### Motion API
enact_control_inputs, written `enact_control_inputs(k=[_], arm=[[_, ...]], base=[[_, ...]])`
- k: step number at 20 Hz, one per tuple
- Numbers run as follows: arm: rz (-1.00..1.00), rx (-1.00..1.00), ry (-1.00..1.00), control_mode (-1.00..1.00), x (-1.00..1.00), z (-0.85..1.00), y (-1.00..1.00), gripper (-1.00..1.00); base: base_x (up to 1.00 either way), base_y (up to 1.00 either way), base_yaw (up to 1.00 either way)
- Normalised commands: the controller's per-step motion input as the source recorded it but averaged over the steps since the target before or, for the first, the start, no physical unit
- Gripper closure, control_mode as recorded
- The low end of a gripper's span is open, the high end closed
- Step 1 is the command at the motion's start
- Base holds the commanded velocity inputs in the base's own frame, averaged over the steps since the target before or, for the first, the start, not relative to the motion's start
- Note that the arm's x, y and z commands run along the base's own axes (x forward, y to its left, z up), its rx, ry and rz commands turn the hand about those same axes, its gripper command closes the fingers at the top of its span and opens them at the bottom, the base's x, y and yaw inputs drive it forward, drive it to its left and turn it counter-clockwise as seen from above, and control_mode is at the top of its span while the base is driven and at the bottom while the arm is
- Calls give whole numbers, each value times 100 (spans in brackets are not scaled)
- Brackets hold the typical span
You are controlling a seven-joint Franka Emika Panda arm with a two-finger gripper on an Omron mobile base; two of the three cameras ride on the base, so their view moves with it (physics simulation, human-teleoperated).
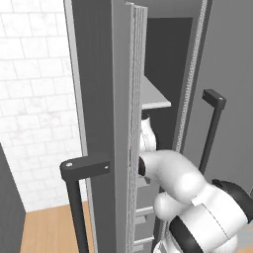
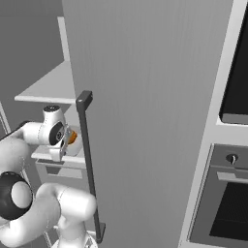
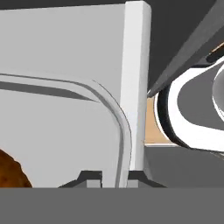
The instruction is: Take the meat container that has the chicken drumstick and place it on the second highest rack of the freezer. Then take the vegetable container that has the squashs and place it on the highest rack of the freezer.
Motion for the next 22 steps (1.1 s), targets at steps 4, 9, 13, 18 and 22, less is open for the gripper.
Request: enact_control_inputs(k=[4, 9, 13, 18, 22], arm=[[-5, -9, 0, -100, 72, -30, 15, 100], [-1, -5, 0, -100, 24, -36, 0, 100], [0, -3, 0, -100, 2, -47, 0, -100], [0, 0, -11, -100, -51, 6, -2, -100], [0, 0, -13, -100, -57, 30, -9, -100]], base=[[0, 0, 0], [0, 0, 0], [0, 0, 0], [0, 0, 0], [0, 0, 0]])
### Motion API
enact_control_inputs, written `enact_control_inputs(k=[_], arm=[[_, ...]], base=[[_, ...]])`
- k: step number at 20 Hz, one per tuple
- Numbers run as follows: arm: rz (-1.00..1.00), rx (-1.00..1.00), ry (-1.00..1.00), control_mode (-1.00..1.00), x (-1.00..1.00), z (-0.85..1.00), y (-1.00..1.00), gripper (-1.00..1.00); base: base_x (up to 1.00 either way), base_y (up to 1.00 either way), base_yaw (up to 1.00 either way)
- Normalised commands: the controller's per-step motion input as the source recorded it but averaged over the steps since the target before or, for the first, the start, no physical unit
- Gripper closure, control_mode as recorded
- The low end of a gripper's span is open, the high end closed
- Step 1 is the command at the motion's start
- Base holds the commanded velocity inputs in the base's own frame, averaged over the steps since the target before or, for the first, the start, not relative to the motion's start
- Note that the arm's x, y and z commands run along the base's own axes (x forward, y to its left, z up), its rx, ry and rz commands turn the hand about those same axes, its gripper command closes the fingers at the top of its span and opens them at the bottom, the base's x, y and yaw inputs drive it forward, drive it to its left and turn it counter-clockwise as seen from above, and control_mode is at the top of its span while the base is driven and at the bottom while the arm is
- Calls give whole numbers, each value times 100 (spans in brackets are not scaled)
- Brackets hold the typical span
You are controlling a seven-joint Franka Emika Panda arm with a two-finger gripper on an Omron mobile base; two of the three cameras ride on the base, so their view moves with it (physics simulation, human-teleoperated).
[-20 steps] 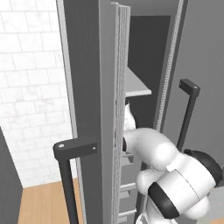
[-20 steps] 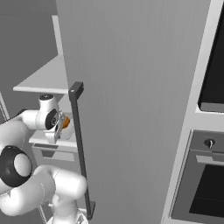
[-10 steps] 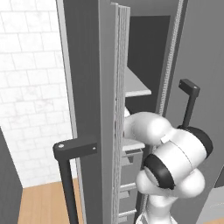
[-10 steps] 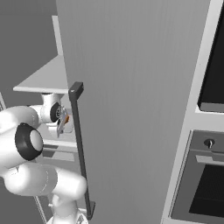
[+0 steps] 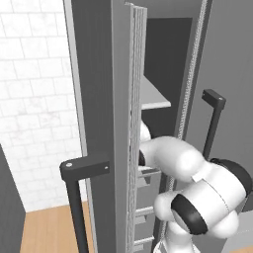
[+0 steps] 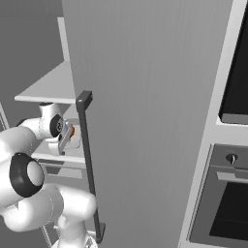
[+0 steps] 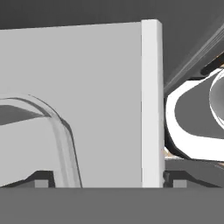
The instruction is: Take the meat container that has the chicken drumstick and place it on the second highest rack of the freezer. Then take the vegetable container that has the squashs and place it on the highest rack of the freezer.
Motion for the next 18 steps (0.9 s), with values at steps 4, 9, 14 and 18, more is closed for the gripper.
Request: enact_control_inputs(k=[4, 9, 14, 18], arm=[[0, 0, -4, -100, -47, 11, 0, -100], [-1, 0, -15, -100, -40, 2, 0, -100], [-1, 0, -25, -100, -4, 25, 1, -100], [0, 0, -40, -100, -4, 43, 4, -100]], base=[[0, 0, 0], [0, 0, 0], [0, 0, 0], [0, 0, 0]])
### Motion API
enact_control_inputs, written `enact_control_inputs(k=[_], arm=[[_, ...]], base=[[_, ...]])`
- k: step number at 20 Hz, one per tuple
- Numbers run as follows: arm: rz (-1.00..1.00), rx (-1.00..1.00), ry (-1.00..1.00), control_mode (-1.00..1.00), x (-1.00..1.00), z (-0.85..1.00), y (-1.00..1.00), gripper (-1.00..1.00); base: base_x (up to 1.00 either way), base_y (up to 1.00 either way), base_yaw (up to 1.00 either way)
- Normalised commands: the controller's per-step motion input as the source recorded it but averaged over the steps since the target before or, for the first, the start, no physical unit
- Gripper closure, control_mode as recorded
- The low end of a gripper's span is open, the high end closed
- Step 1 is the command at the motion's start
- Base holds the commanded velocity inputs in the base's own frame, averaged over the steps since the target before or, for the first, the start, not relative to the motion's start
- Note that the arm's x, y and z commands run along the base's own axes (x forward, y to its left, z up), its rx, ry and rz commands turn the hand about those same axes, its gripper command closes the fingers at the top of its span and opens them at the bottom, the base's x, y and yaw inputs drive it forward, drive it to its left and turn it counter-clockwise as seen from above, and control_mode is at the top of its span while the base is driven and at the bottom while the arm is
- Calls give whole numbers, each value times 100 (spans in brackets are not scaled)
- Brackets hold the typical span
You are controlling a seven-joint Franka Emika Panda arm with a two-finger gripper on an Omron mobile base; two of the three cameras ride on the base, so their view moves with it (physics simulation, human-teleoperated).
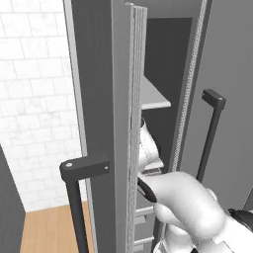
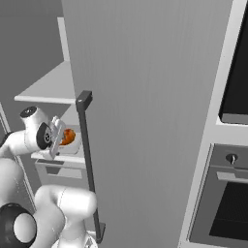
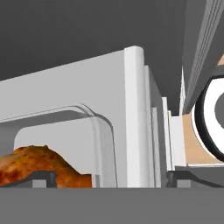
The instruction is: Take the meat container that has the chicken drumstick and place it on the second highest rack of the freezer. Then take the vegetable container that has the squashs and place it on the highest rack of the freezer.
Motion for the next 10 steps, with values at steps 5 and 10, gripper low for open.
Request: enact_control_inputs(k=[5, 10], arm=[[0, 0, -32, -100, -50, 58, 0, -100], [0, 12, -4, -100, -77, 100, -16, -100]], base=[[0, 0, 0], [0, 0, 0]])
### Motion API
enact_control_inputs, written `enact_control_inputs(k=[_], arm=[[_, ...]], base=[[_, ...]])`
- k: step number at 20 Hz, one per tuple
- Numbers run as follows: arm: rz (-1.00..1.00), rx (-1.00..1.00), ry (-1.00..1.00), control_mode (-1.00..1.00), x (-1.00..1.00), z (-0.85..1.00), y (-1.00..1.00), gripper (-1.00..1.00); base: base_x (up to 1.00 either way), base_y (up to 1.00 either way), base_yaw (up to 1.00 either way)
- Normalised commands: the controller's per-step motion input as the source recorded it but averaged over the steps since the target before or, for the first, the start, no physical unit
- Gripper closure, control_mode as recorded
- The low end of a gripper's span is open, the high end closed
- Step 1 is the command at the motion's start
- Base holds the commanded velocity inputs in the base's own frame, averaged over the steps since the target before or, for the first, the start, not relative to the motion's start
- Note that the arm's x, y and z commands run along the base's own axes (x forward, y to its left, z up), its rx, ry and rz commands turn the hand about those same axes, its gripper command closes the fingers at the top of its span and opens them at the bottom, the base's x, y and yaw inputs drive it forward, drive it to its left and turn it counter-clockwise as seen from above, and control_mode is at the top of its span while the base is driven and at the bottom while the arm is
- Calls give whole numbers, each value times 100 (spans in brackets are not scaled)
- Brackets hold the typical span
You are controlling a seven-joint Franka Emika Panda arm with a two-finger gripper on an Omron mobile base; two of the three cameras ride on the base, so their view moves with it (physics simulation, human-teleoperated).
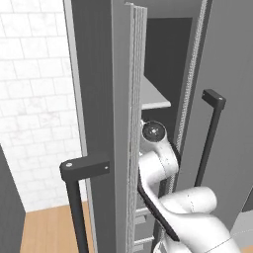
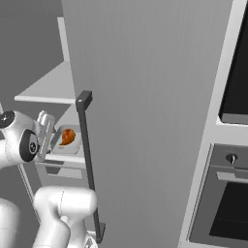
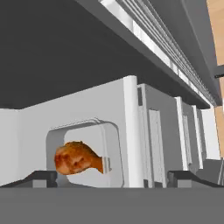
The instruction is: Take the meat container that has the chicken drumstick and place it on the second highest rack of the freezer. Then take the vegetable container that has the squashs and place it on the highest rack of the freezer.
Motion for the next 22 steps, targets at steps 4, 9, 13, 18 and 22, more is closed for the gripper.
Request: enact_control_inputs(k=[4, 9, 13, 18, 22], arm=[[0, 26, 34, -100, -47, 100, -20, -100], [0, 13, 40, -100, -61, 100, -11, -100], [7, -1, 31, -100, -75, 100, -11, -100], [23, -22, 14, -100, -98, 54, -20, -100], [37, -28, 1, -100, -78, 1, -45, -100]], base=[[0, 0, 0], [0, 0, 0], [0, 0, 0], [0, 0, 0], [0, 0, 0]])
